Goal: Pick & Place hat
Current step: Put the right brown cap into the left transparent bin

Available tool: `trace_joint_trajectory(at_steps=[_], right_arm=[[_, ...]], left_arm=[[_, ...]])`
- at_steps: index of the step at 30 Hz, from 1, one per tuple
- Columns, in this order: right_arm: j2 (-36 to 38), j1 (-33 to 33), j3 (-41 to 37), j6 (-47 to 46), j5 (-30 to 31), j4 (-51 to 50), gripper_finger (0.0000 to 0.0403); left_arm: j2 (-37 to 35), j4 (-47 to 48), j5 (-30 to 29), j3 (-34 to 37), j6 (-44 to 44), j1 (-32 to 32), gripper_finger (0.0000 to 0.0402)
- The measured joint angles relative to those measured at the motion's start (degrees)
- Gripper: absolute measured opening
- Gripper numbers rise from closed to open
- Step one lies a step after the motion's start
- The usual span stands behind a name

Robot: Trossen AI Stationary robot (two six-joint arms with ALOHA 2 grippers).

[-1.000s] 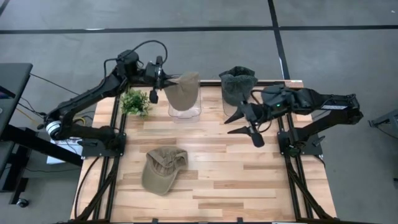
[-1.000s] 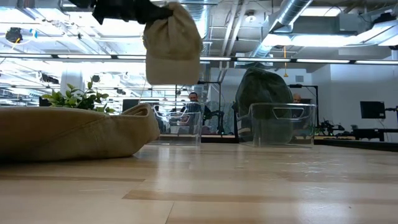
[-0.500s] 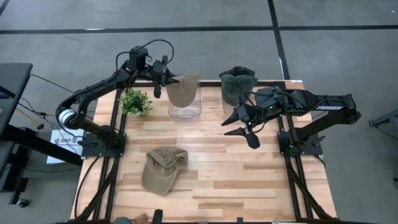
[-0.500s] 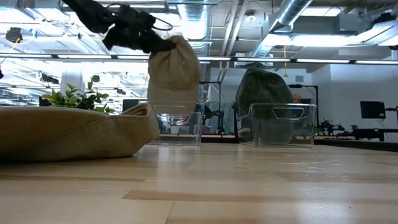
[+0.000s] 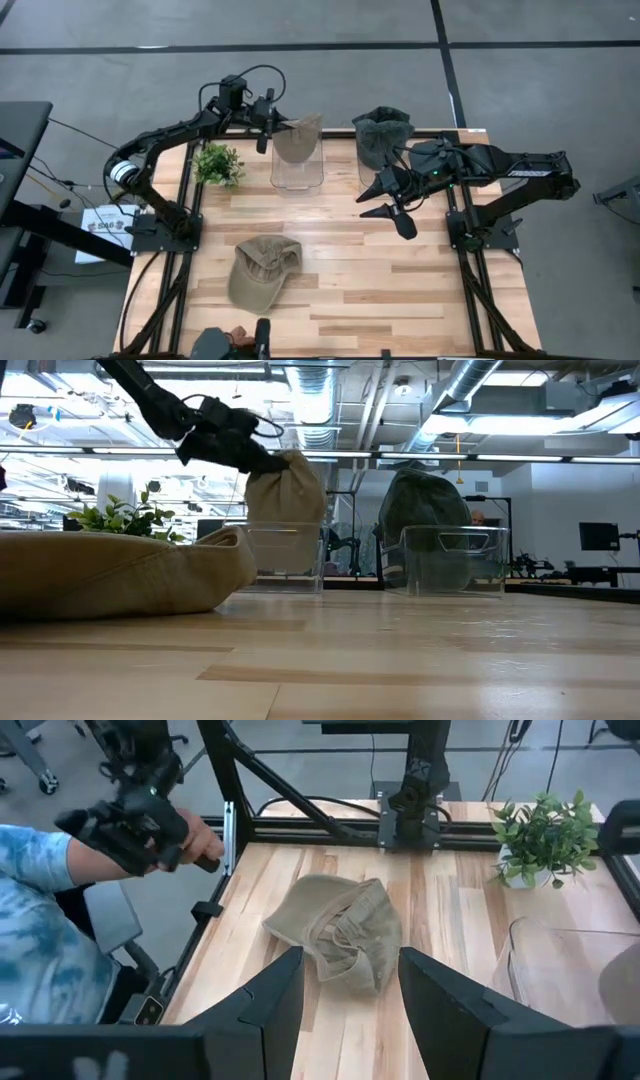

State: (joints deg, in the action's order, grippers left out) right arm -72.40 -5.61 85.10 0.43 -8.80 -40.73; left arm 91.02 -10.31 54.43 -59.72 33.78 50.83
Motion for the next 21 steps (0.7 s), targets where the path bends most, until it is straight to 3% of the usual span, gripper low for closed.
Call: trace_joint_trajectory(at_steps=[8,21], right_arm=[[-0.01,0.00,0.00,1.49,0.02,-0.01,0.0154],[-0.02,0.00,0.00,1.58,0.02,-0.02,0.0154]], left_arm=[[4.67,-3.80,0.03,0.00,-0.22,-0.54,0.0015],[4.99,-6.33,-2.41,0.00,-0.20,-0.68,0.0026]])
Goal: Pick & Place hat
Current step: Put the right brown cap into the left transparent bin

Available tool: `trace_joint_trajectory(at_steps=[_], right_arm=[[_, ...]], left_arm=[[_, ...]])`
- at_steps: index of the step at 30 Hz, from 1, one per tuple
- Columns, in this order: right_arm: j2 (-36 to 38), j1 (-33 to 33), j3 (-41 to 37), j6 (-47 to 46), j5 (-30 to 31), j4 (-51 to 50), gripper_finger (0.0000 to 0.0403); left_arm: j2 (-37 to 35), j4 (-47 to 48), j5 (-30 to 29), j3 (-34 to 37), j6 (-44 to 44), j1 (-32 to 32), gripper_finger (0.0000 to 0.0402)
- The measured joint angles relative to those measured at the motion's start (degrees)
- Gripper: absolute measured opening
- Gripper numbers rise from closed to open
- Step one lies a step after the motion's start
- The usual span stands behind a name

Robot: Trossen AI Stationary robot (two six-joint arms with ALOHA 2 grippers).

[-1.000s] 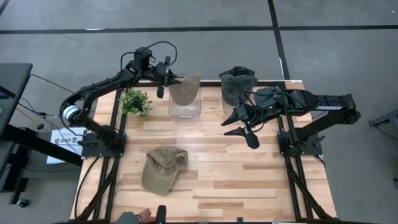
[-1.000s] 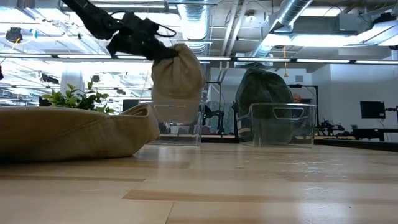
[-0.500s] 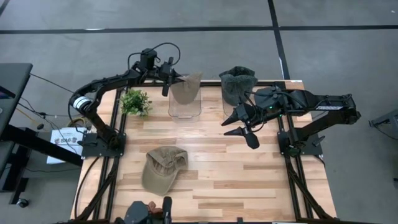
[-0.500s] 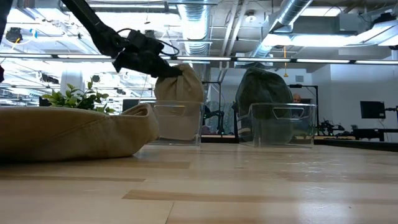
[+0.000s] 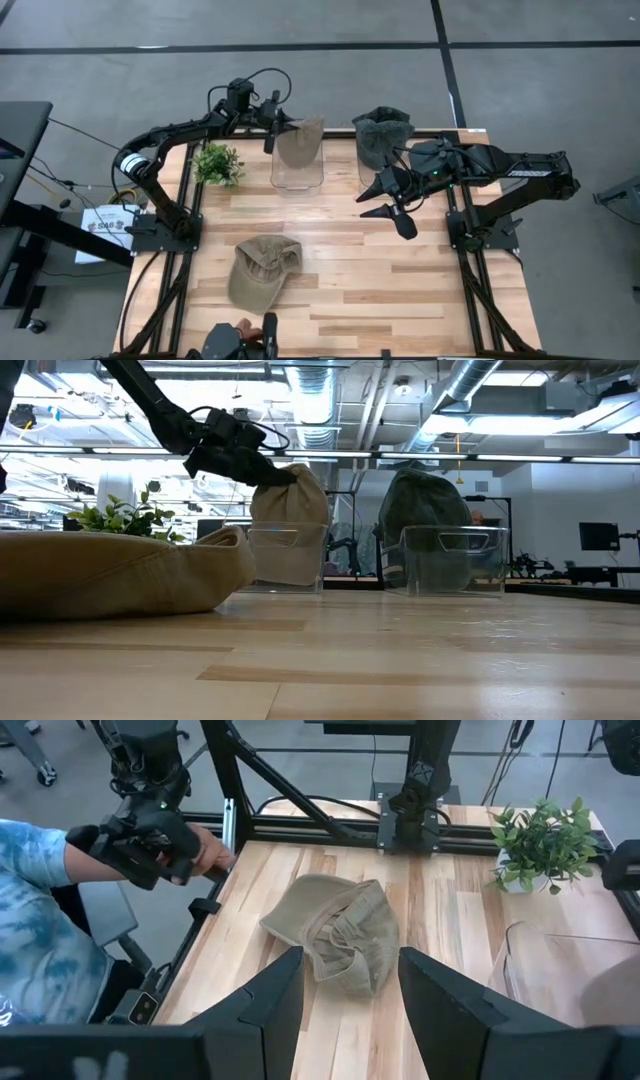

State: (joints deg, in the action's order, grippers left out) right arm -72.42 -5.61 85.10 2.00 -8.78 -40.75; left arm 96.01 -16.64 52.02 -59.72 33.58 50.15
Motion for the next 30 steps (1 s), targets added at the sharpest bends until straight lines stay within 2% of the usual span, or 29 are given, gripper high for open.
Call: trace_joint_trajectory(at_steps=[10,15,22,30], right_arm=[[0.00,0.00,0.00,-0.05,-0.04,0.00,0.0154],[0.00,0.00,0.00,-0.05,-0.07,0.00,0.0154],[0.00,0.00,0.00,-0.05,-0.11,0.00,0.0154],[0.00,0.00,0.00,-0.07,-0.20,0.00,0.0154]], left_arm=[[0.00,-0.18,-1.96,0.00,0.02,0.00,0.0039],[0.00,-0.18,-5.80,0.00,0.06,0.00,0.0066],[0.00,-0.43,-8.25,0.00,0.70,0.00,0.0105],[0.00,-2.44,-12.45,0.00,1.18,0.00,0.0127]])
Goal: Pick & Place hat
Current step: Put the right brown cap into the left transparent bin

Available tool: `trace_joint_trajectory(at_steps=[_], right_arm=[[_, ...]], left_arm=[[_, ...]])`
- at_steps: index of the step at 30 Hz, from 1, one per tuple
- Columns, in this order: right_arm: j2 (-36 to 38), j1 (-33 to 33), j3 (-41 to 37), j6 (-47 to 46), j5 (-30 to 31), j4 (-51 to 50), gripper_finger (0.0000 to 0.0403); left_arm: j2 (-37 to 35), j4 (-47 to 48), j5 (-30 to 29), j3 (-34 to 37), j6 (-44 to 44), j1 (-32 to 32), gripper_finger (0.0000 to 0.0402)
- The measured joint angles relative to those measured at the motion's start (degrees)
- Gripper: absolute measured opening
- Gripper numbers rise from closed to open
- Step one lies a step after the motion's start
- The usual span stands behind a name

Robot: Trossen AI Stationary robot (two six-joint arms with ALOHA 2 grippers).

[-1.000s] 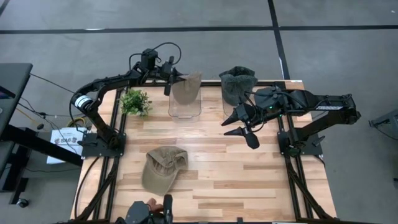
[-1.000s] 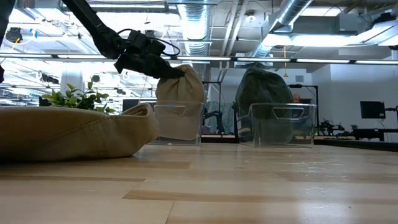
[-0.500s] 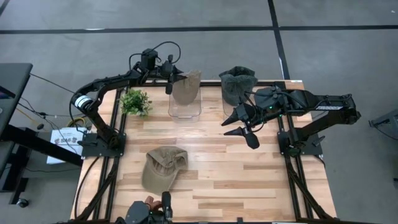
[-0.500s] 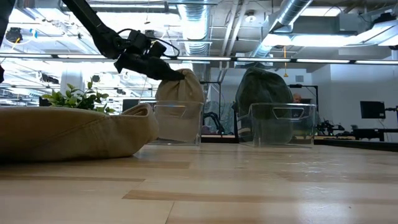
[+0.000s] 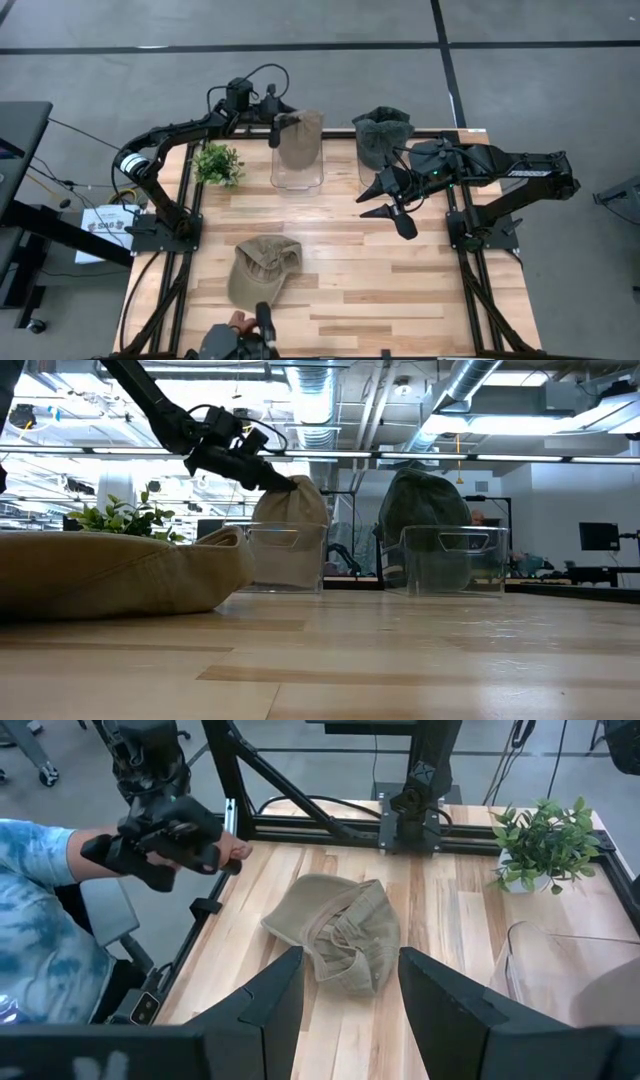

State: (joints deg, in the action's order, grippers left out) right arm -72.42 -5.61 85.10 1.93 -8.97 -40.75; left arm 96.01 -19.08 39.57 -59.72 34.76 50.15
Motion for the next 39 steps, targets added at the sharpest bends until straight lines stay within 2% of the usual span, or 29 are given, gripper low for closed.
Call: trace_joint_trajectory(at_steps=[7,25,33,39], right_arm=[[0.00,0.00,0.00,0.00,0.00,0.00,0.0154],[0.00,-0.02,0.00,0.00,0.02,-0.20,0.0154],[-0.02,0.00,0.00,-0.46,0.02,-0.94,0.0154],[-0.02,-0.04,0.00,-0.51,0.02,-0.94,0.0154]], left_arm=[[-0.01,-0.91,-2.48,0.00,-0.26,0.06,0.0128],[-0.07,1.47,-2.53,0.00,-4.21,0.91,0.0129],[-0.61,5.77,-5.81,0.00,-4.11,1.54,0.0129],[-3.59,9.78,-6.77,0.00,-3.96,1.77,0.0129]])
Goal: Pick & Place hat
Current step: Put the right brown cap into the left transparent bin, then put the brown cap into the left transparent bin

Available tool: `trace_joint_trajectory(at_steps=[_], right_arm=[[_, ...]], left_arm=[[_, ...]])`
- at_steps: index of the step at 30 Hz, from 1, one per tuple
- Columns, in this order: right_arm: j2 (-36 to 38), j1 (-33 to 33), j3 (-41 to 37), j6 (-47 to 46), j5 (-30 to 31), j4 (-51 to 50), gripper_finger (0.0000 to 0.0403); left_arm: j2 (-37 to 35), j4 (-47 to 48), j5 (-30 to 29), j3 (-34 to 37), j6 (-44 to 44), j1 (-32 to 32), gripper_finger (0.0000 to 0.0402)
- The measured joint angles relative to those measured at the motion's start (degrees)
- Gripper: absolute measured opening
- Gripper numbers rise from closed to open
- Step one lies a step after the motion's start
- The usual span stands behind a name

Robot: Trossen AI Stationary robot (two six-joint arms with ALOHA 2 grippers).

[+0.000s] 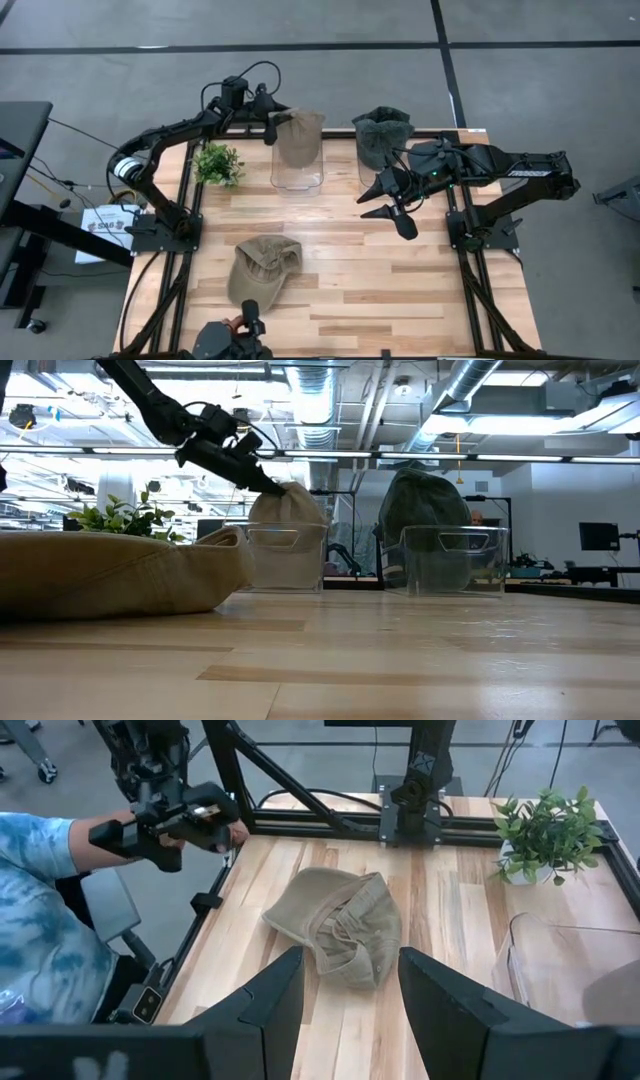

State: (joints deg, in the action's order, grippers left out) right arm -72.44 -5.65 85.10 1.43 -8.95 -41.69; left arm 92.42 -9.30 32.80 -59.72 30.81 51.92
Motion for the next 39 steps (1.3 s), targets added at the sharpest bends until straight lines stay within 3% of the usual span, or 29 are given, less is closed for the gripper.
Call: trace_joint_trajectory(at_steps=[15,21,27,30,36,39], right_arm=[[0.00,-2.44,0.00,-0.04,0.14,0.07,0.0154],[0.00,-3.75,-0.04,0.50,0.19,-0.40,0.0154],[0.00,-3.58,-3.14,1.71,0.19,-1.38,0.0154],[0.00,-2.91,-5.72,0.06,0.26,-0.49,0.0154],[-0.02,-2.52,-12.60,-2.10,0.37,4.29,0.0154],[-0.02,-2.92,-16.53,-3.63,0.45,6.64,0.0154]], left_arm=[[-4.16,4.23,-6.04,0.00,-0.31,-0.20,0.0129],[-8.76,5.57,-8.50,0.00,-9.71,-1.76,0.0129],[-17.25,14.32,-12.69,0.00,-8.94,-7.83,0.0129],[-21.94,15.69,-14.18,1.28,-13.56,-11.71,0.0129],[-31.19,15.95,-6.63,10.82,-16.15,-23.86,0.0129],[-35.28,15.76,-6.27,17.23,-19.55,-31.19,0.0129]])
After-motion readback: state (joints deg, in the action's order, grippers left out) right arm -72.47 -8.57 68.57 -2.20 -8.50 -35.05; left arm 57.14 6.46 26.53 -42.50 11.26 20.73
